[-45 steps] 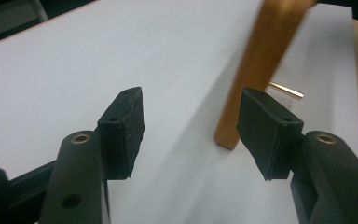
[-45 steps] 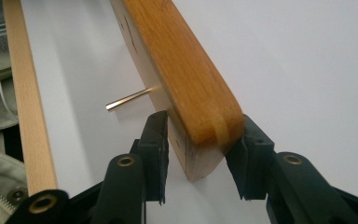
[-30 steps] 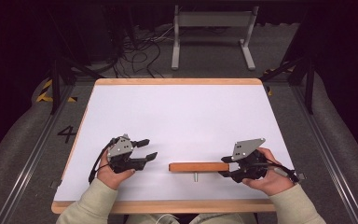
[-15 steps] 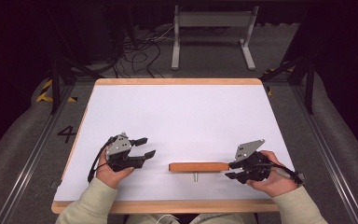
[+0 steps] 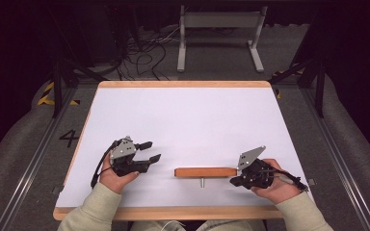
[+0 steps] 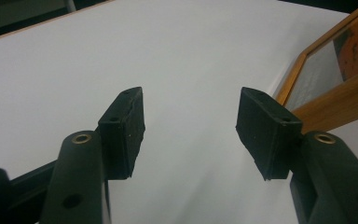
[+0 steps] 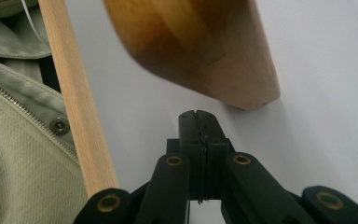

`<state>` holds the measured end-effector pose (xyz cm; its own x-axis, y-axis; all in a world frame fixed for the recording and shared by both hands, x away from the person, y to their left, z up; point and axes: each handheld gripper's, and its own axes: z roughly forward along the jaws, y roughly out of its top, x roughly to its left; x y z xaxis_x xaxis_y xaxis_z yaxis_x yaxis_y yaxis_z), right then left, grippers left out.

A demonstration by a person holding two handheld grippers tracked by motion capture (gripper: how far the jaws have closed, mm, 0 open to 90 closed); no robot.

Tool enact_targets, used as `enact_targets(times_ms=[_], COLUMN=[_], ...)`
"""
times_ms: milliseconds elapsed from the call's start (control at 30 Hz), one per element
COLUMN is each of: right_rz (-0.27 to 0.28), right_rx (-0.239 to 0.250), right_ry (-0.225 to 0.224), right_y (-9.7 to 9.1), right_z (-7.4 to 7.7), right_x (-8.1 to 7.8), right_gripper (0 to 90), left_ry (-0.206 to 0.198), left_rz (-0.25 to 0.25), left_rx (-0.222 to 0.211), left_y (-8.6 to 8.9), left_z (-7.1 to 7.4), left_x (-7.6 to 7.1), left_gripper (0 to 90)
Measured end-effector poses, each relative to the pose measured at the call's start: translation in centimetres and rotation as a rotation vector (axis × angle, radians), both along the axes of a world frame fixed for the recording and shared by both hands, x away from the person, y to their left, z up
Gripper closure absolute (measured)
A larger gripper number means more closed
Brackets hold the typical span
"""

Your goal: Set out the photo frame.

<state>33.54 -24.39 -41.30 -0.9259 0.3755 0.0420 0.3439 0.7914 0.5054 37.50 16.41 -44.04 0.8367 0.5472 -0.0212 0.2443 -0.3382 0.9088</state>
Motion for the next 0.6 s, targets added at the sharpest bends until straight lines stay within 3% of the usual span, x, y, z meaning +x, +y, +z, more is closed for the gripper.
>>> enact_targets(times_ms=[233,600], right_rz=[-0.027,-0.083], right_rx=[0.027,0.063], right_ry=[0.010,0.013], right_y=[0.10,-0.29], right_z=[-0.83,-0.88], right_x=[0.49,0.84], right_gripper=[90.0,90.0], left_ry=[0.010,0.006], left_rz=[0.010,0.022], left_rx=[0.011,0.019], left_y=[-0.01,0.08], left_z=[-0.10,-0.17], left_x=[0.06,0.09], left_gripper=[41.4,40.4])
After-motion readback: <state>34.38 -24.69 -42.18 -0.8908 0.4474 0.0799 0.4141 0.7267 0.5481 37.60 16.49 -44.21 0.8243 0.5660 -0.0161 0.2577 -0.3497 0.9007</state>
